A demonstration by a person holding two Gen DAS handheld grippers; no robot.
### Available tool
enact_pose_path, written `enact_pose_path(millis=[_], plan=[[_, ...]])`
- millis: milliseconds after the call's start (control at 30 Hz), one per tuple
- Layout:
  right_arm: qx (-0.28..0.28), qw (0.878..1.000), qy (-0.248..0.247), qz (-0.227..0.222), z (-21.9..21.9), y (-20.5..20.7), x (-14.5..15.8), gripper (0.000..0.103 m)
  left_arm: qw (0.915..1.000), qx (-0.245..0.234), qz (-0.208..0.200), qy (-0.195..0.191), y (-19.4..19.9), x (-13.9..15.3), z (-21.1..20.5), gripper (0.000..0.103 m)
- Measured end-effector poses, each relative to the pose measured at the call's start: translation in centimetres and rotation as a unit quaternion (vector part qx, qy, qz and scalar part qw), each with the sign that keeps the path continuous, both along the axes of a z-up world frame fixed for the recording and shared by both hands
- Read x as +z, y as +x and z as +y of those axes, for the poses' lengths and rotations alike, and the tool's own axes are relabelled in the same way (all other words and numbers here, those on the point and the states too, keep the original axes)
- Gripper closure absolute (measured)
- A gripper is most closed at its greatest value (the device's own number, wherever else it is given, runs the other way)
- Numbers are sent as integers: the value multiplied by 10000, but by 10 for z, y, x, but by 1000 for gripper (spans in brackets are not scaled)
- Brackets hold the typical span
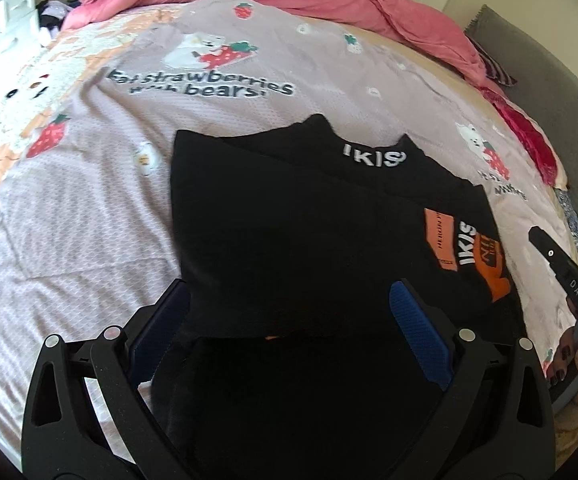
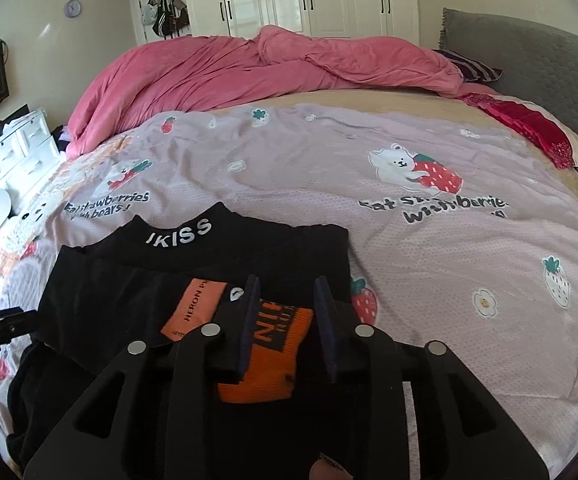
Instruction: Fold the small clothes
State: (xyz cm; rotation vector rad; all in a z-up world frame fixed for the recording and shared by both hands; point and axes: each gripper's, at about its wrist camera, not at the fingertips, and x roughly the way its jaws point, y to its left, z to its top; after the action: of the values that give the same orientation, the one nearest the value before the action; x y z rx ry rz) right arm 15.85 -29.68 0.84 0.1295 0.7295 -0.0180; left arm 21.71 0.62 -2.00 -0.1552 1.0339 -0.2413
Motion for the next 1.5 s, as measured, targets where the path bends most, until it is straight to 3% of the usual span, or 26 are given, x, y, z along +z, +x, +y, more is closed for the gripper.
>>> enact_pose_path(millis=[200, 367, 633, 800, 933, 1200, 1500], plan=[[196, 9998, 34, 87, 10, -3, -3, 71, 9996, -193, 59, 209, 9, -11, -11, 11], [551, 9983, 132, 125, 32, -1, -3, 63, 9980, -153, 429, 446, 14, -39, -8, 11], [1131, 9932, 169, 217, 73, 5, -5, 55, 9988, -117, 350, 327, 6, -43, 1, 11], [1348, 9885, 19, 690, 81, 12, -26, 48, 9990, -103, 326, 284, 5, -41, 2, 11], [1101, 9848, -409, 1279, 74, 10, -59, 46, 9992, -87, 303, 257, 2, -39, 3, 11], [856, 9897, 98, 1146, 59, -1, -55, 44, 9990, -42, 273, 342, -1, -37, 1, 11], [836, 9873, 775, 1104, 43, -10, -43, 41, 9990, 59, 251, 355, -7, -31, 1, 11]])
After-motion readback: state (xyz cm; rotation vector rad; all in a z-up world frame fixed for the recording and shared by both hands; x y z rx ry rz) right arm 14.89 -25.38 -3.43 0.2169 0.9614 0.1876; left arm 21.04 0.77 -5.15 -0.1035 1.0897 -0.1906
